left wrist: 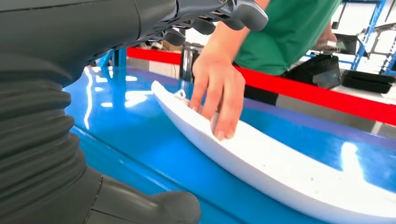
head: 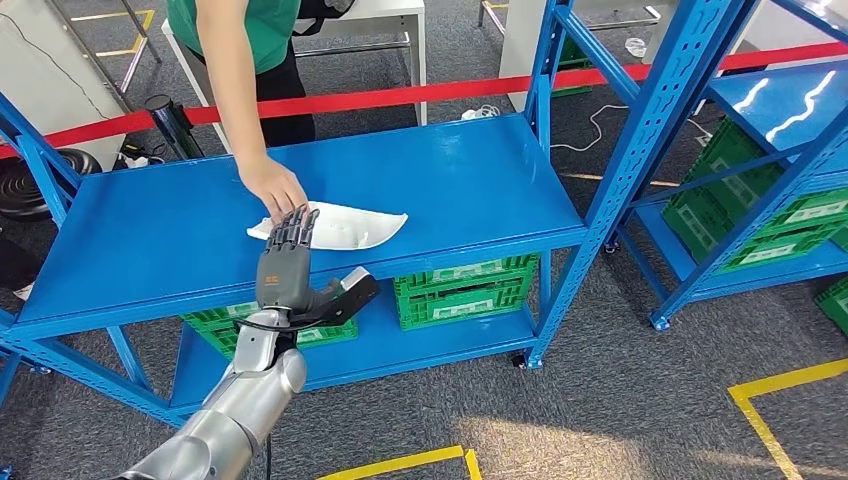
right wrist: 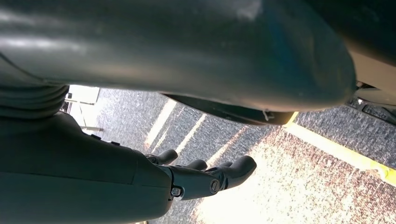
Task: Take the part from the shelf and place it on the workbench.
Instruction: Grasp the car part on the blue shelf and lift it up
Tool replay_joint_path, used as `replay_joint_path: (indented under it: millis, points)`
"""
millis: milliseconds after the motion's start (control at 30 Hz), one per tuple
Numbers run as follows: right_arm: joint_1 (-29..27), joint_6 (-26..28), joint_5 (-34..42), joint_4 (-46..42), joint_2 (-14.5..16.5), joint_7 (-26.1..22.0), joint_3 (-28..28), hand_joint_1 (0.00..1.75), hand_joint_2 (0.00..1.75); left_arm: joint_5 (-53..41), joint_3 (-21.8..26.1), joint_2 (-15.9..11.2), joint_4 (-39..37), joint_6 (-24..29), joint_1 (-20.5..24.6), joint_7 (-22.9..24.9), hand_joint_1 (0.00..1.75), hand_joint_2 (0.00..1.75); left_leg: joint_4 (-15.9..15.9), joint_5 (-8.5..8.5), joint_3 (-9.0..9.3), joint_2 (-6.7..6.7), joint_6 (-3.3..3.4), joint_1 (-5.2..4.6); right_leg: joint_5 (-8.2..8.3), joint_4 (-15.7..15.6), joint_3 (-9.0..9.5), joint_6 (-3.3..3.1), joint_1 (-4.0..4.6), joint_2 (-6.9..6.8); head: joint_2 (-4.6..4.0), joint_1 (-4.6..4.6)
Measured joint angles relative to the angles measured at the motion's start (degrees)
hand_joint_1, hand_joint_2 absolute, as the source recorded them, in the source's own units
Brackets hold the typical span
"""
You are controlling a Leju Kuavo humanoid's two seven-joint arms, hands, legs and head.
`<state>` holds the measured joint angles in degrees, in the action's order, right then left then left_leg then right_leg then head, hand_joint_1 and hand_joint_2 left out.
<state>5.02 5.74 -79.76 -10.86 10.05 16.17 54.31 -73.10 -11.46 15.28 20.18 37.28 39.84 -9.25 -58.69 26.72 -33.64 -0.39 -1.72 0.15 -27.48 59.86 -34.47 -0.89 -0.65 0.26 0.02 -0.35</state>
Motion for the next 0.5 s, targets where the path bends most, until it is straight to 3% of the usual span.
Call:
replay_joint_path:
  millis: [500]
  points:
    - [-0.03,0.26,-0.42,-0.01,0.02,0.00,0.00,0.00,0.00,-4.27,-2.74,-0.31,-3.27,-1.39,1.15,4.13,0.02,1.75,-0.01,0.00,0.00,0.01,0.00,0.00,0.00,0.00,0.00,0.00,0.00,0.01,0.00,0.00]
